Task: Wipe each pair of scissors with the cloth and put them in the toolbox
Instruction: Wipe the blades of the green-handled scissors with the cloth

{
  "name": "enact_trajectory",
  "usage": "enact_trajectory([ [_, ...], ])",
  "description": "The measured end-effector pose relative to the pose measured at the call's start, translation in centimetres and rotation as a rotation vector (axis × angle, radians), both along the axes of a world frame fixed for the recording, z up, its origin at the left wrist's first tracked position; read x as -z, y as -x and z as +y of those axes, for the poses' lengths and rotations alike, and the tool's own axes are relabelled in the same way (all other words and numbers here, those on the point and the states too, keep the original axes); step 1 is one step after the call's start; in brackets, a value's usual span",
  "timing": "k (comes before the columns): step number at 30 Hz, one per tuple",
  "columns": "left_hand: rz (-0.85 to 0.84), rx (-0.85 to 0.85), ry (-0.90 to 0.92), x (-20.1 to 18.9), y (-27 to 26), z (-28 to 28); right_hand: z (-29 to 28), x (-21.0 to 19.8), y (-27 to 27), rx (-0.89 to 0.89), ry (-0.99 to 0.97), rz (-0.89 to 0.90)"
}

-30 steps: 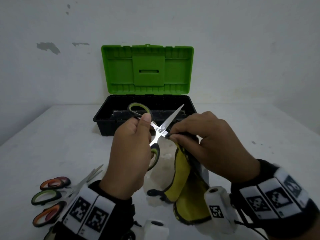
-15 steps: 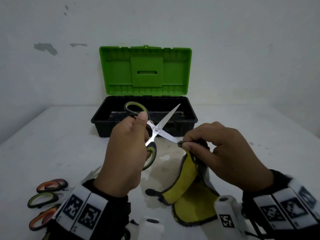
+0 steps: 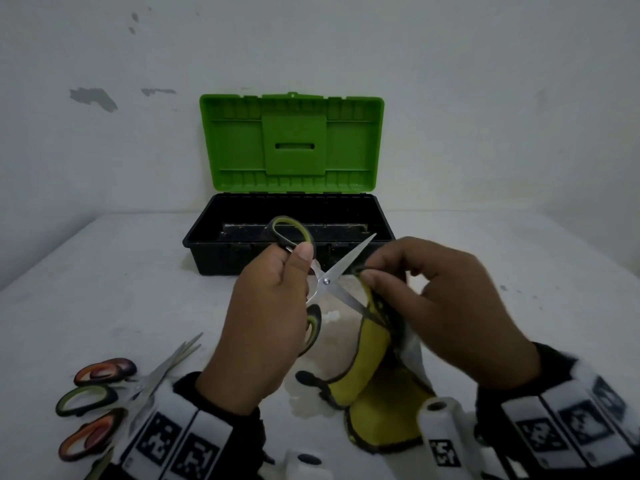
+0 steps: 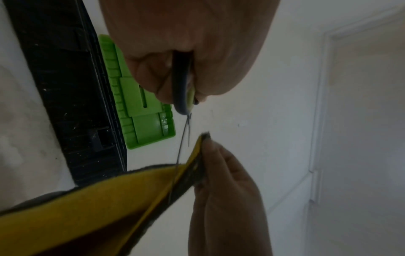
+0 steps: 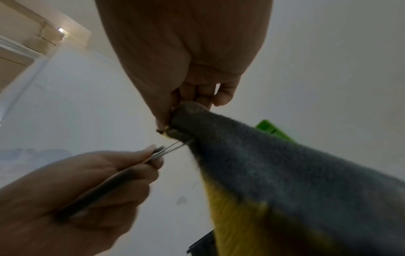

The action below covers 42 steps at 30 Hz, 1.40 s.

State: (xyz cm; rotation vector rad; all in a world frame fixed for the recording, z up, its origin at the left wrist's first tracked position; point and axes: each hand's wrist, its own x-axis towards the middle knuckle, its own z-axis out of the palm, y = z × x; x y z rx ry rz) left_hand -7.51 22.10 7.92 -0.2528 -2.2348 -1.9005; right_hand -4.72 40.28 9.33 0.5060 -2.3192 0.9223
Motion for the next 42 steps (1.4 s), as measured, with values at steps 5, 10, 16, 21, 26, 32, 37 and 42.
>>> enact_trajectory([
  [5, 0.109, -0.043, 0.059, 0.2, -0.5, 0.2, -3.3, 0.8, 0.4, 0.001, 0.025, 0.058],
  [10, 0.111, -0.053, 0.047, 0.7, -0.6, 0.0, -3.5, 1.6, 0.9, 0.100, 0.096, 0.048],
  [16, 0.149, -0.058, 0.071, 0.9, -0.4, -0.1, -4.3, 1.8, 0.3, 0.085, 0.085, 0.058],
  [21, 0.101, -0.030, 0.017, 1.2, -0.3, -0.1, -3.7, 2.0, 0.6, 0.138, 0.194, 0.046],
  [26, 0.100, 0.002, 0.003, 1.4, -0.2, -0.4, -3.5, 2.0, 0.7, 0.160, 0.248, 0.025],
  [32, 0.080, 0.030, -0.025, 1.4, 0.0, -0.7, -3.8, 2.0, 0.4, 0.128, 0.250, -0.015],
  [37, 0.080, 0.051, -0.036, 1.8, 0.3, -0.9, -3.0, 1.8, 1.1, 0.185, 0.373, -0.028],
  [42, 0.101, 0.069, -0.011, 1.9, 0.4, -1.1, -3.6, 2.1, 0.7, 0.166, 0.363, -0.086],
])
